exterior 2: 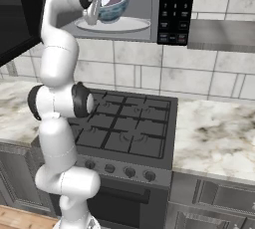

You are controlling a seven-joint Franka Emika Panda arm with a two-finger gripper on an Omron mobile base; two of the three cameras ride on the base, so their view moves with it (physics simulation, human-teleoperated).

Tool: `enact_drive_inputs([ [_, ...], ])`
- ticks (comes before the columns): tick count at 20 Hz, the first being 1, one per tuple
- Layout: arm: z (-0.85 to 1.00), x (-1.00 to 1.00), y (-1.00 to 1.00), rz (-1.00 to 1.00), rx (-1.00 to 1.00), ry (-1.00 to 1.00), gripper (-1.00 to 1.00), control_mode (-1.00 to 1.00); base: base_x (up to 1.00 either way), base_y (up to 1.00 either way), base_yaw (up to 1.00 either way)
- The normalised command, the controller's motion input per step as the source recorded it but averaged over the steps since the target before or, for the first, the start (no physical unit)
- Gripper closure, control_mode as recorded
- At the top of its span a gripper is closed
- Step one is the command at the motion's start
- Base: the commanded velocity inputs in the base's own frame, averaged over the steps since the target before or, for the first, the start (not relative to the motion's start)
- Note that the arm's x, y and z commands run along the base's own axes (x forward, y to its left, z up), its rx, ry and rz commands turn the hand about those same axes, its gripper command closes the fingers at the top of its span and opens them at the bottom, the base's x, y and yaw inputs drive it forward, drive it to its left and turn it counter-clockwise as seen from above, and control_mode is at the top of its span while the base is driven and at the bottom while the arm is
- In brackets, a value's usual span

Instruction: Pick the eggplant from the sink and place it in the bowl. Then pick the bowl and place it in the microwave. Then close the microwave door and press the start button.

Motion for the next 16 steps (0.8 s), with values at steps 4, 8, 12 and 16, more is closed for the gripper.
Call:
enact_drive_inputs([
  [4, -0.21, -0.23, 0.0, 0.0, -0.07, 0.01, -1.0, -1.0, 0.0, 0.0, 0.0],
  [8, -0.13, -0.38, 0.0, 0.0, -0.02, 0.0, -1.0, -1.0, 0.0, 0.0, 0.0],
  [12, -0.07, -0.32, 0.0, 0.0, 0.0, -0.01, -1.0, -1.0, 0.0, 0.0, 0.0],
  [16, -0.13, -0.66, 0.0, 0.0, 0.0, -0.07, -1.0, -1.0, 0.0, 0.0, 0.0],
])
